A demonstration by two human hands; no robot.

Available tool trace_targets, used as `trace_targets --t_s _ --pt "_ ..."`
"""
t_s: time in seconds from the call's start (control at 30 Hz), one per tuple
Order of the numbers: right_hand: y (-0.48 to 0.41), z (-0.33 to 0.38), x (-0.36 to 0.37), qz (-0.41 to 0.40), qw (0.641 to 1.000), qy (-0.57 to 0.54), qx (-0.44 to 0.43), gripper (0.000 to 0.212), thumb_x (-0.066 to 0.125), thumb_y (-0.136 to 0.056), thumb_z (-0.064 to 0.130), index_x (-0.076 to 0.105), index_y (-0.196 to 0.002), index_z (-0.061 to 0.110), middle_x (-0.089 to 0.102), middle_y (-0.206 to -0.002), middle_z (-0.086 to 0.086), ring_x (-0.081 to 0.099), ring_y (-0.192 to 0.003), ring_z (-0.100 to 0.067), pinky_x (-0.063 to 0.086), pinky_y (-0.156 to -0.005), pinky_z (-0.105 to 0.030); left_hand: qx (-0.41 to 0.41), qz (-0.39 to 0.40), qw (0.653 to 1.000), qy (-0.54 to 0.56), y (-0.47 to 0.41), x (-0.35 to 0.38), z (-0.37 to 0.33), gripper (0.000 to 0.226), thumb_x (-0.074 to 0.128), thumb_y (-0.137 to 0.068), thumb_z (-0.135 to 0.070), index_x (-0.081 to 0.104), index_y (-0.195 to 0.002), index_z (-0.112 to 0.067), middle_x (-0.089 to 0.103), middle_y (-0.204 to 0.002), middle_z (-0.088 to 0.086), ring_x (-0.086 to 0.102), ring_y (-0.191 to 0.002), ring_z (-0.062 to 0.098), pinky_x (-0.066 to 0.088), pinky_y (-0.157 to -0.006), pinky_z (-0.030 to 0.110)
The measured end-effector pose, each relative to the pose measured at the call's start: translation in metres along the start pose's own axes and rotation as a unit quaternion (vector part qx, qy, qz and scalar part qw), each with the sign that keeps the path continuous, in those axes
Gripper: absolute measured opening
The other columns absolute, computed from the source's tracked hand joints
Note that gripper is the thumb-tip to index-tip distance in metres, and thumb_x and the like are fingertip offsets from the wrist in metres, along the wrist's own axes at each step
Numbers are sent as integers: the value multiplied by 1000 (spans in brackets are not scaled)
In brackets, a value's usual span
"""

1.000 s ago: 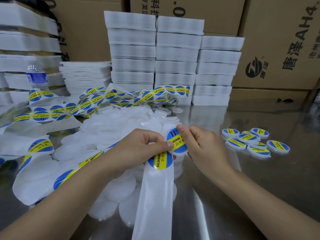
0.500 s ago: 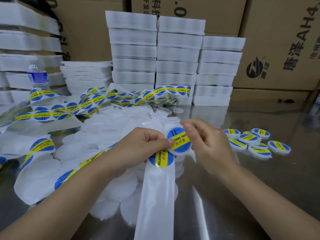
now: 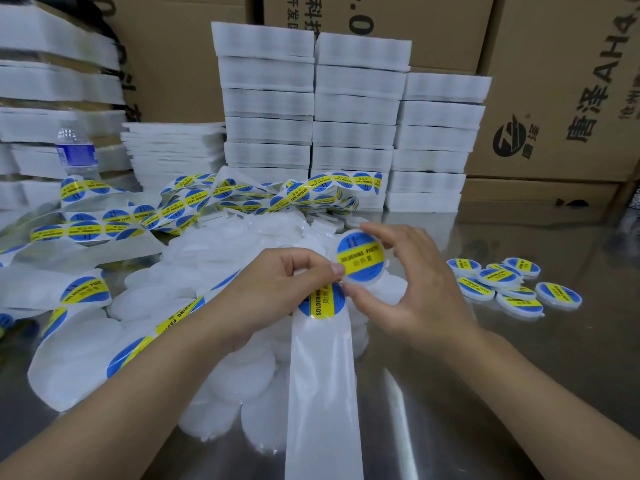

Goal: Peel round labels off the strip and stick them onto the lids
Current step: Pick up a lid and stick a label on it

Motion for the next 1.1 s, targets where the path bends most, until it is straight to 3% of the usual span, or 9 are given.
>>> trace_targets --t_s 0.13,0.27,0.43,0.53,0.63,0.77,0.87,0.93,1.1 --pt "-1 -44 -5 -42 986 69 145 55 65 -78 41 52 -125 15 59 -113 4 47 -105 -18 36 -88 -27 -4 -10 1000 5 -2 -5 3 15 67 -83 -28 73 -72 -35 76 -84 -8 71 -83 7 46 -64 17" --pt "16 -105 2 98 915 200 337 63 65 -78 42 44 -131 17 57 -124 -9 44 -119 -28 35 -92 -36 0 -21 999 29 -5 -9 7 19 68 -82 -17 73 -75 -34 76 -85 -5 72 -84 9 50 -73 18" --pt "28 -129 1 194 841 338 376 55 54 -79 47 45 -123 15 61 -118 -9 48 -117 -29 34 -91 -37 25 -39 999 23 -7 -11 8 25 67 -85 -15 72 -83 -40 76 -85 -5 72 -88 9 51 -86 30" --pt "28 -131 -1 194 833 361 373 50 54 -80 42 46 -120 13 53 -127 -9 37 -127 -28 31 -99 -39 47 -52 997 39 -7 -14 5 27 65 -85 -12 73 -88 -38 76 -84 -5 72 -87 8 53 -76 17" --pt "13 -110 -7 82 902 270 327 49 58 -86 34 50 -129 13 42 -140 -7 23 -135 -26 21 -107 -35 59 -80 993 57 -7 -18 2 30 64 -86 -7 69 -99 -34 76 -83 -4 71 -85 6 50 -67 10" --pt "-5 -55 -13 -56 975 9 215 23 63 -85 31 62 -105 19 64 -104 4 47 -110 -21 34 -91 -28 91 -117 987 66 -5 -22 -3 42 66 -85 -9 62 -109 -42 76 -90 -4 70 -90 5 51 -69 11" --pt "-3 -16 6 20 932 -275 233 29 55 -75 54 59 -97 36 70 -84 11 60 -90 -11 43 -78 -23 133 -104 982 85 -1 -18 -11 51 61 -88 -2 53 -124 -39 74 -102 -5 68 -89 -2 46 -61 5" --pt "1 -1 19 71 908 -345 229 35 57 -73 55 55 -104 38 69 -82 12 60 -87 -10 44 -81 -25 144 -85 981 93 1 -13 -14 55 56 -90 1 48 -132 -33 71 -111 -5 67 -85 -6 43 -59 3" --pt "5 1 32 104 856 -437 257 40 68 -82 9 52 -112 28 65 -70 5 57 -68 -8 45 -69 -20 183 -13 977 106 4 -7 -21 57 54 -87 10 55 -123 -35 70 -108 -18 64 -101 -3 48 -74 10"
Point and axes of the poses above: each hand's wrist, its own y-axis away from the middle knuckle, its own x-axis out of the palm, z = x × y, the point moved 6 cm from there along -y, towards the middle knuckle
